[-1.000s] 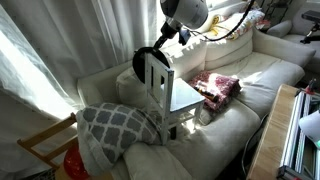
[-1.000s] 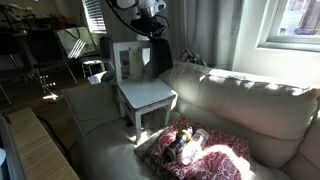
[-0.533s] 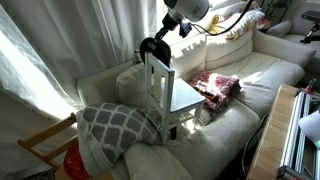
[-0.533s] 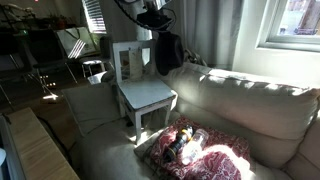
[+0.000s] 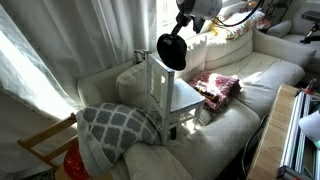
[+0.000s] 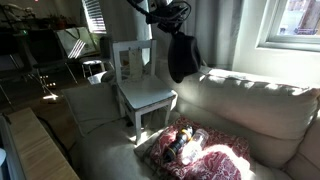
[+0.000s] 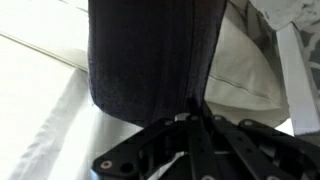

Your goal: Put the hat onto the chair then turn it over

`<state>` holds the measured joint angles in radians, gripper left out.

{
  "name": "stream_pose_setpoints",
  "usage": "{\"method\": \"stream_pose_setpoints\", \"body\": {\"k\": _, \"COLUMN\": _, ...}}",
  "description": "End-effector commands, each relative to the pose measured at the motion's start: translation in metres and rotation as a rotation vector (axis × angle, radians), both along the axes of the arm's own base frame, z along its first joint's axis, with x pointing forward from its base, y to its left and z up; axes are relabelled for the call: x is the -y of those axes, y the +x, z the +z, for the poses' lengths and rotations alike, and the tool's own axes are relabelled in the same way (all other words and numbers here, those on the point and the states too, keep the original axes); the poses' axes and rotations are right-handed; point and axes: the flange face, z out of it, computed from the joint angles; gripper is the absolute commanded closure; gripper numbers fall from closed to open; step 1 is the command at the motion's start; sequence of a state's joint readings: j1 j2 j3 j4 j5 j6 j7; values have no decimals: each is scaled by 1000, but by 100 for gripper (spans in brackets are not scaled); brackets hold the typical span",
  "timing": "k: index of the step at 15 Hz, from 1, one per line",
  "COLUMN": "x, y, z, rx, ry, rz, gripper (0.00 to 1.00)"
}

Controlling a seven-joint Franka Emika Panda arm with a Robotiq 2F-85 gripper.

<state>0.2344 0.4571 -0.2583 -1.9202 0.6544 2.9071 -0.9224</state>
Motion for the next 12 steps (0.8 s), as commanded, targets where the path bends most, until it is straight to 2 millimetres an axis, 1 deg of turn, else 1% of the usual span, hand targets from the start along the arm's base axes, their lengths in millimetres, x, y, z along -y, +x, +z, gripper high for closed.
{"method": "stream_pose_setpoints", "body": {"k": 1, "x": -10, "y": -35, "z": -23, "rx": -85, "ry": -110, "rz": -28, "gripper": 99}}
{"method": "stream_pose_setpoints", "body": {"k": 3, "x": -26, "y": -50, "z": -42, "rx": -175, "ry": -131, "rz": -38, "gripper": 99}}
{"method": "stream_pose_setpoints", "body": {"k": 6, "x": -61, "y": -67, "z": -59, "rx": -324, "ry": -111, "rz": -79, "gripper": 99}}
{"method": "stream_pose_setpoints", "body": {"k": 8, "x": -88, "y": -75, "z": -59, "rx": -435, "ry": -42, "rz": -87, "gripper": 99}}
{"method": "stream_pose_setpoints", "body": {"k": 9, "x": -99, "y": -78, "z": -51, "rx": -464, "ry": -34, "rz": -88, "gripper": 99}}
{"method": "stream_pose_setpoints", "body": {"k": 10, "x": -113, "y": -82, "z": -47, "rx": -511, "ry": -13, "rz": -77, "gripper": 99}}
{"method": "stream_pose_setpoints", "body": {"k": 12, "x": -139, "y": -90, "z": -47, "rx": -592, "ry": 70, "rz": -78, "gripper": 99}}
